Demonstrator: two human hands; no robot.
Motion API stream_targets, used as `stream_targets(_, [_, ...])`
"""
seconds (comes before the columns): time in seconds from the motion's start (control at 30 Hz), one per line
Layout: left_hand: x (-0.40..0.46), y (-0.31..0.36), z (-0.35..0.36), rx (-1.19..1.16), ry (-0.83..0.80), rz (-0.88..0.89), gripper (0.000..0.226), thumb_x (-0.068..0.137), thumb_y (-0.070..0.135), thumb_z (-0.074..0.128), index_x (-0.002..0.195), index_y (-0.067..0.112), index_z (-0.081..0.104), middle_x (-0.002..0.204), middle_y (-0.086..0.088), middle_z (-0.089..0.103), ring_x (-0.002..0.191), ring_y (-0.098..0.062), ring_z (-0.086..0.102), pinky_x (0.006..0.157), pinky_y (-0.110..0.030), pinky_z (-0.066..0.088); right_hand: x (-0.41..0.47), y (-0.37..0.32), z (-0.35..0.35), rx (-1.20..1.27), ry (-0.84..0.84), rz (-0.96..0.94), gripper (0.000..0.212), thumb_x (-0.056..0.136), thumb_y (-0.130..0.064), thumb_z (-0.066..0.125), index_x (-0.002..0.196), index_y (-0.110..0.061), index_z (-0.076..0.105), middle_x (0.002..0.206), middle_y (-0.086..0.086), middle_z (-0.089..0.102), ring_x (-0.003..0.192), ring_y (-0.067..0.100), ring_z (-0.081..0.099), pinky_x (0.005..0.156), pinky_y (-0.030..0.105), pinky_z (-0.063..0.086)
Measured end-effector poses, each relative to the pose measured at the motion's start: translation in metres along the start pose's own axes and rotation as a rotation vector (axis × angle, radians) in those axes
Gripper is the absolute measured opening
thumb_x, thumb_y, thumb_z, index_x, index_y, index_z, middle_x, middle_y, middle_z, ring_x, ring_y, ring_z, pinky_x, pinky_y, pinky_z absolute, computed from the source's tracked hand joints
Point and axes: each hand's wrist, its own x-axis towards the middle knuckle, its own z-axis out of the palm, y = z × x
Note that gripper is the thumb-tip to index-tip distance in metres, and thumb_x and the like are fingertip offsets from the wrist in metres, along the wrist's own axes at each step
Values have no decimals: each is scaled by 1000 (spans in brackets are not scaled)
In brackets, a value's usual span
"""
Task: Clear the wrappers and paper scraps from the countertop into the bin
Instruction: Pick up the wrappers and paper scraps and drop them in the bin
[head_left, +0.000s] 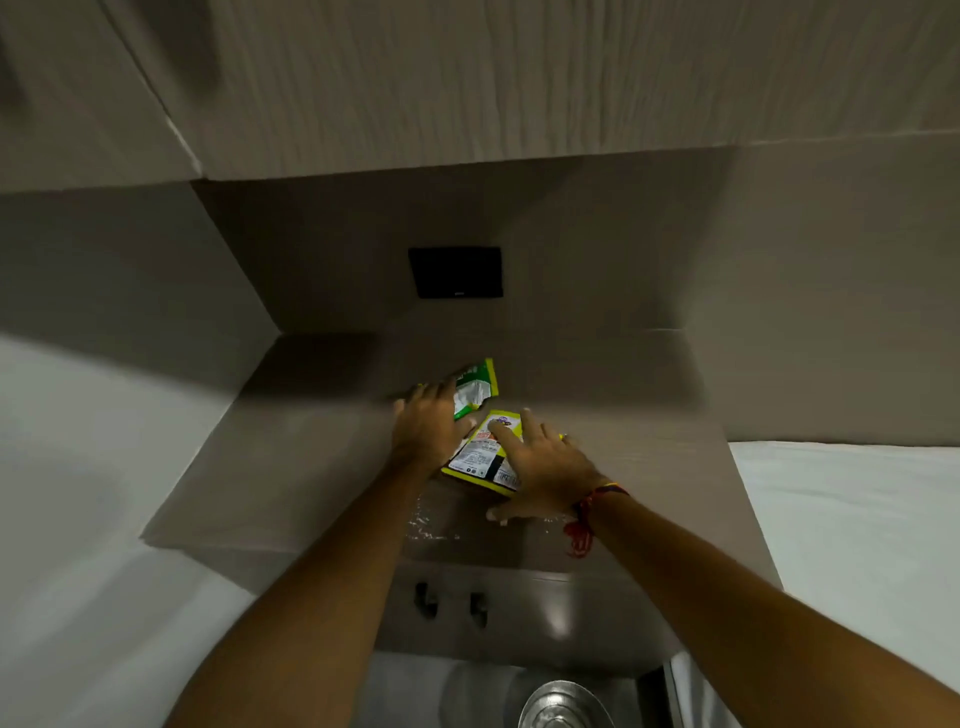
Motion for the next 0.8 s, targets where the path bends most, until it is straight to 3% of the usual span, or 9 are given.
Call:
stream_targets(0.07, [5, 3, 8, 73, 49, 2, 61, 93, 56, 51, 143, 21, 49, 143, -7, 58, 133, -28, 51, 106, -44, 38, 4, 7, 5, -19, 69, -40, 106, 76, -74, 64, 159, -31, 14, 166, 22, 14, 145, 44, 30, 113, 59, 32])
stream_targets(0.17, [7, 1, 12, 153, 105, 1, 37, 97, 35, 53, 130, 19, 60, 129, -7, 66, 121, -29, 59, 101, -43, 43, 5, 12, 5, -16, 170, -88, 77, 95, -53, 56, 159, -27, 21, 164, 19, 24, 141, 42, 39, 109, 52, 41])
stream_targets(0.23, [7, -2, 9, 169, 144, 5, 27, 98, 27, 53, 120, 17, 64, 123, -9, 68, 115, -31, 61, 97, -44, 46, 1, 13, 0, 26, 199, -102, 76, 97, -40, 60, 160, -24, 21, 164, 15, 26, 141, 39, 40, 107, 50, 46])
stream_targets(0.37, [-21, 1, -11, 43, 341, -59, 39, 96, 29, 54, 132, 17, 59, 137, -8, 63, 125, -33, 57, 96, -45, 46, -21, 13, -10, 70, 270, -114, 85, 94, -28, 66, 161, -24, 15, 168, 9, 18, 148, 36, 32, 101, 52, 51])
stream_targets(0.47, [-68, 13, -27, -186, 449, -52, 34, 95, 27, 55, 122, 10, 64, 118, -14, 68, 111, -37, 60, 90, -45, 48, -58, 2, -9, 194, 407, -133, 78, 95, -11, 60, 161, -24, 21, 167, 7, 21, 149, 31, 31, 106, 48, 48])
stream_targets(0.53, [-106, 26, -37, -476, 577, -98, 26, 93, 22, 59, 110, 4, 66, 105, -17, 69, 101, -34, 63, 87, -41, 49, -93, -15, -3, 490, 511, -60, 65, 100, -17, 60, 158, -25, 31, 164, 2, 32, 146, 24, 37, 115, 40, 40])
stream_targets(0.63, [-168, 44, -36, -829, 737, -107, 16, 91, 17, 65, 104, 8, 66, 95, -4, 71, 84, -4, 61, 77, -21, 48, -153, -42, 19, 797, 675, 50, 54, 102, -17, 57, 153, -18, 40, 156, -1, 46, 141, 10, 45, 117, 29, 38])
stream_targets(0.73, [-238, 55, 7, -974, 656, -49, 23, 96, 26, 63, 112, 10, 64, 100, -1, 70, 89, -6, 63, 81, -21, 51, -214, -66, 75, 896, 694, 98, 49, 103, -10, 51, 151, -14, 43, 152, -6, 51, 140, 3, 47, 113, 21, 39])
stream_targets(0.8, [-290, 58, 49, -1012, 515, 10, 24, 97, 27, 63, 113, 10, 63, 95, 5, 65, 85, -1, 59, 79, -17, 48, -249, -76, 130, 963, 698, 172, 47, 105, -13, 47, 151, -19, 44, 152, -11, 50, 142, 7, 47, 115, 24, 38])
